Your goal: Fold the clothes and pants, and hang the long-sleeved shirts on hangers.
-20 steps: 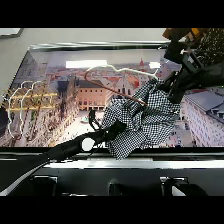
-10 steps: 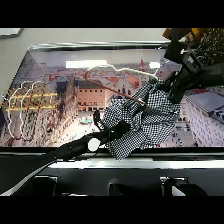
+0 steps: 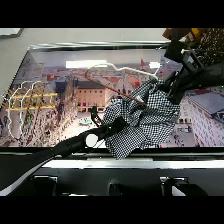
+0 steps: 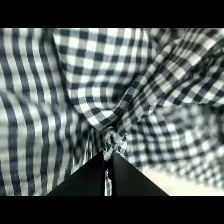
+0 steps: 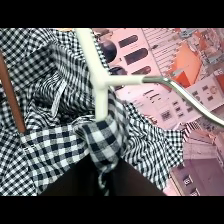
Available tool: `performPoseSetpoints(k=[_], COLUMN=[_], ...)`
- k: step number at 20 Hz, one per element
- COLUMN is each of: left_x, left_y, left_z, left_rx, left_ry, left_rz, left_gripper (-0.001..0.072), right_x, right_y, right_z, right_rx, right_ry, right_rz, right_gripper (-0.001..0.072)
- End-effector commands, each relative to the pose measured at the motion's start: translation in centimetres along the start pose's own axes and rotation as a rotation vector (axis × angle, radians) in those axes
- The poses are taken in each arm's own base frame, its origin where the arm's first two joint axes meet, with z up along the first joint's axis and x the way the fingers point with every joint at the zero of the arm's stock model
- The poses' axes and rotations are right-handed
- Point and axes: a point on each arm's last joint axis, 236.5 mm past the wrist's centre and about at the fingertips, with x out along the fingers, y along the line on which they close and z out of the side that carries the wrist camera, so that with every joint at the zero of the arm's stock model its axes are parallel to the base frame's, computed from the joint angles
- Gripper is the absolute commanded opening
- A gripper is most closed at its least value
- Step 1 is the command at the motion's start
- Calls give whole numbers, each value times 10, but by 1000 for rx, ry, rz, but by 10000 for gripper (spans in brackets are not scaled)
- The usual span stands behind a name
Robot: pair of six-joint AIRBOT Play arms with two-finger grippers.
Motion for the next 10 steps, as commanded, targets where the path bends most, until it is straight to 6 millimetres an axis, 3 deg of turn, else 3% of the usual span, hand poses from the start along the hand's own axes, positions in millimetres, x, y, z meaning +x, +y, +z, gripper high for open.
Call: performPoseSetpoints(k=[1, 5, 10], left_x=[-6, -22, -38], left_y=[-1, -12, -61], left_z=[35, 66, 112], left_rx=[21, 112, 311], left_ry=[-43, -47, -58], left_rz=[3, 1, -57], left_gripper=[20, 20, 20], right_x=[0, 0, 0], right_y=[1, 2, -3], right_z=[0, 0, -8], right_rx=[44, 74, 157], right_ry=[2, 1, 35], right_rz=[4, 5, -19], right_gripper=[28, 28, 27])
